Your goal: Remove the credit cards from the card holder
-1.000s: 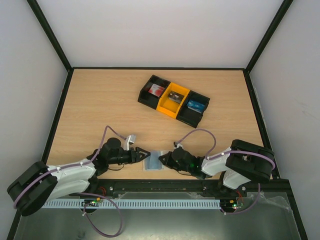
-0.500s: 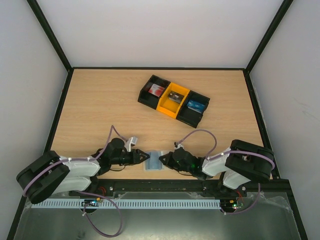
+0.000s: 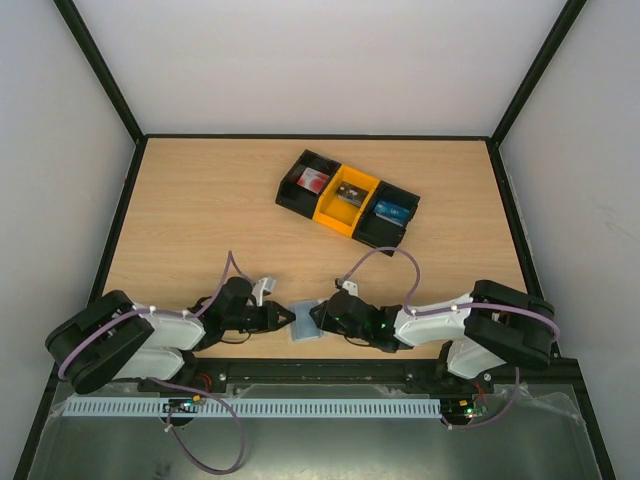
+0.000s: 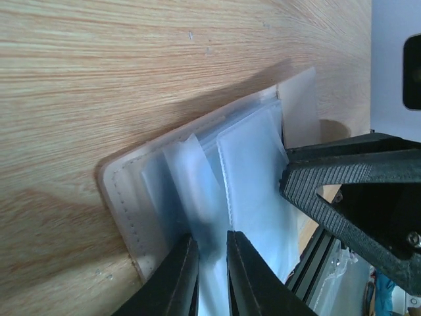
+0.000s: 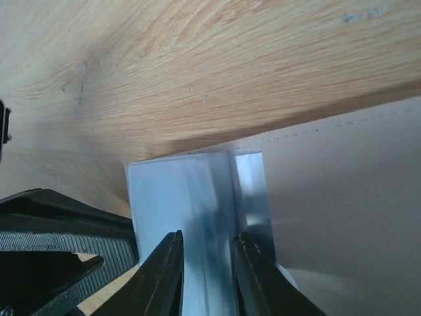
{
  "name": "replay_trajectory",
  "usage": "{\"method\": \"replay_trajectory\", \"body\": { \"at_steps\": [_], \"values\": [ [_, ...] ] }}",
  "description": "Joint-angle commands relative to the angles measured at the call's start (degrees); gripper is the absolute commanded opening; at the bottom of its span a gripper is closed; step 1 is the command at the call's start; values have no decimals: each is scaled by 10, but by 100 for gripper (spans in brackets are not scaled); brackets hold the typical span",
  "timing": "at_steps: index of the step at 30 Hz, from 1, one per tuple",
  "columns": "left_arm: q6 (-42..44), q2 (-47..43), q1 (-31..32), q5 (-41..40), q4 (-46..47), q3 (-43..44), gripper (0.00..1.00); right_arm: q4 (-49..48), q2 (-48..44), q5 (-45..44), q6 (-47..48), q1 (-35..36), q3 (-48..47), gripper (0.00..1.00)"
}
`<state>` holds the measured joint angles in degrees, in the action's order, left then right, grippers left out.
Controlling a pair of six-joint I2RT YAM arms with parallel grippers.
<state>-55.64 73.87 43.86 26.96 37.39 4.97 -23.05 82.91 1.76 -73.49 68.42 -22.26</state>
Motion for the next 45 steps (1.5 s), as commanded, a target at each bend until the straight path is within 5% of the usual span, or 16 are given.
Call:
{"method": "replay_trajectory", "body": {
  "at_steps": [1,9,14,27,38,45],
  "values": [
    [13,10,3,-1,14,11,14,112,-9,-39,33,17,-33,23],
    [31,-8,3,-14,-26,17,7,159,11,-48,45,23,-56,25],
    [45,-25,3,-37,-64,21,6,158,2,-57,40,23,-36,18],
    [52,-23,3,-47,-78,21,7,66,-43,-70,10,23,58,10],
    [-21,-92,17,-8,-38,36,25,-11,-60,-66,-16,23,90,5],
    [-43,-36,67,5,15,88,36,-19,-58,-69,-20,23,96,4]
  ]
}}
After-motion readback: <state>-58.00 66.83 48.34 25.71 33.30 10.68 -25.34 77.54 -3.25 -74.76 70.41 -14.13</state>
